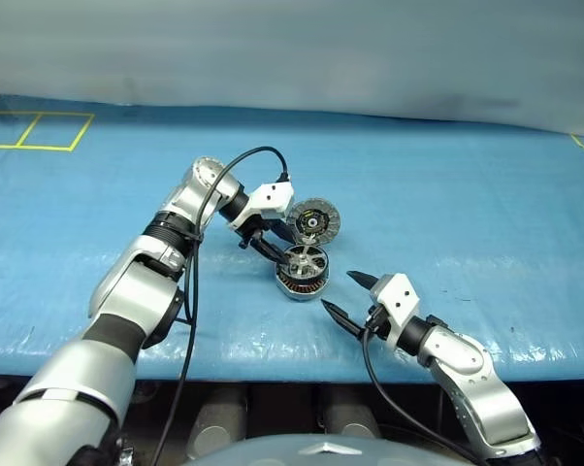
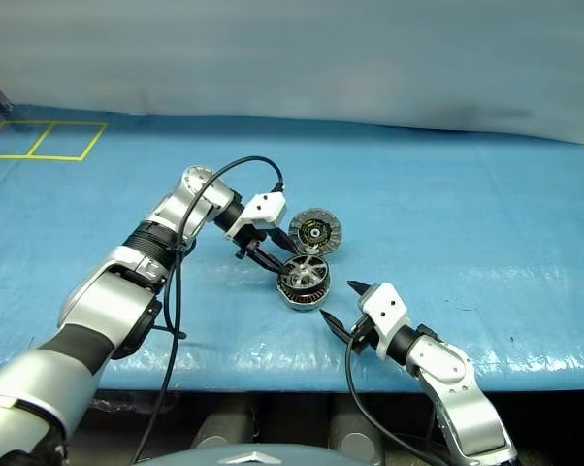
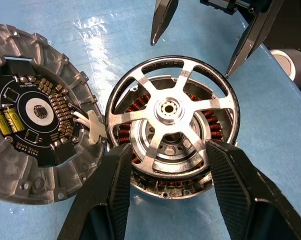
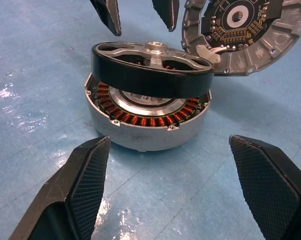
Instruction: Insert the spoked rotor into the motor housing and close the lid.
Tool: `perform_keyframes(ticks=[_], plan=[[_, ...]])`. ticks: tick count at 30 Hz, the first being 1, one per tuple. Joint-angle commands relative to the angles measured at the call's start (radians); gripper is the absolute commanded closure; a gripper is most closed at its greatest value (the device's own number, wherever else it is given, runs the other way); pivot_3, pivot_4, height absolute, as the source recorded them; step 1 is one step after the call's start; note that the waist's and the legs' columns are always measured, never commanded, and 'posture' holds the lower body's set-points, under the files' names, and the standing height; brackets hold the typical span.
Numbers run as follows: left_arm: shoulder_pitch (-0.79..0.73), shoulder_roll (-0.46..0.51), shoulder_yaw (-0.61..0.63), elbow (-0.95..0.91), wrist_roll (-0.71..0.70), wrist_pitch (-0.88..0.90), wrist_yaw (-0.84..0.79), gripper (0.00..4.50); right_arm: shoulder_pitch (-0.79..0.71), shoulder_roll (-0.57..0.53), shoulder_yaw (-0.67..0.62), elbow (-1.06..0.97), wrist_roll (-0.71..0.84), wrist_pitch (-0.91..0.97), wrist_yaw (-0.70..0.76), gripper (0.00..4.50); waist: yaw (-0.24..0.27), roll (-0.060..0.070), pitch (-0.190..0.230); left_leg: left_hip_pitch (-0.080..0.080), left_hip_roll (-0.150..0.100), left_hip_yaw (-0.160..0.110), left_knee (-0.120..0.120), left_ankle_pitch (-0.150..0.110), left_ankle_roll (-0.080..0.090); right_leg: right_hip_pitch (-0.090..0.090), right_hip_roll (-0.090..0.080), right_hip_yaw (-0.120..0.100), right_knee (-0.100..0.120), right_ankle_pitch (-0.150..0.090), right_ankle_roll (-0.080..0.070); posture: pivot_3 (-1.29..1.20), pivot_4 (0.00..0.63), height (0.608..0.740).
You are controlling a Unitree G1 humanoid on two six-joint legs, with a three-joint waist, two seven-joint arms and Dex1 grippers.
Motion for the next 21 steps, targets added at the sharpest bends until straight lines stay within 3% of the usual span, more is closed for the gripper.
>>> perform_keyframes(ticks=[1,11,21], plan=[[-0.007,0.004,0.037,-0.023,-0.027,0.013,-0.003,1.97,-0.004,0.003,-0.004,-0.015,0.002,-0.02,0.001,0.49,0.0,0.0,0.0,0.0,0.0,0.0,0.0,0.0,0.0,0.0,0.0,0.0,0.0,0.0,0.0,0.0,0.15,0.74],[0.077,0.043,0.114,-0.146,-0.079,0.068,0.029,1.97,-0.005,-0.009,-0.022,-0.041,0.007,-0.004,-0.001,0.49,-0.001,0.0,0.0,0.0,0.0,0.0,-0.001,0.0,0.0,0.0,0.0,0.0,0.0,0.0,0.0,0.0,0.15,0.74],[0.478,0.069,0.253,-0.583,-0.185,0.251,0.329,1.97,-0.126,0.023,-0.014,-0.086,0.003,0.116,-0.071,0.49,-0.005,0.001,0.0,0.002,0.003,0.0,-0.006,0.0,-0.001,-0.002,0.001,0.003,0.0,-0.001,-0.002,0.0,0.15,0.74]])
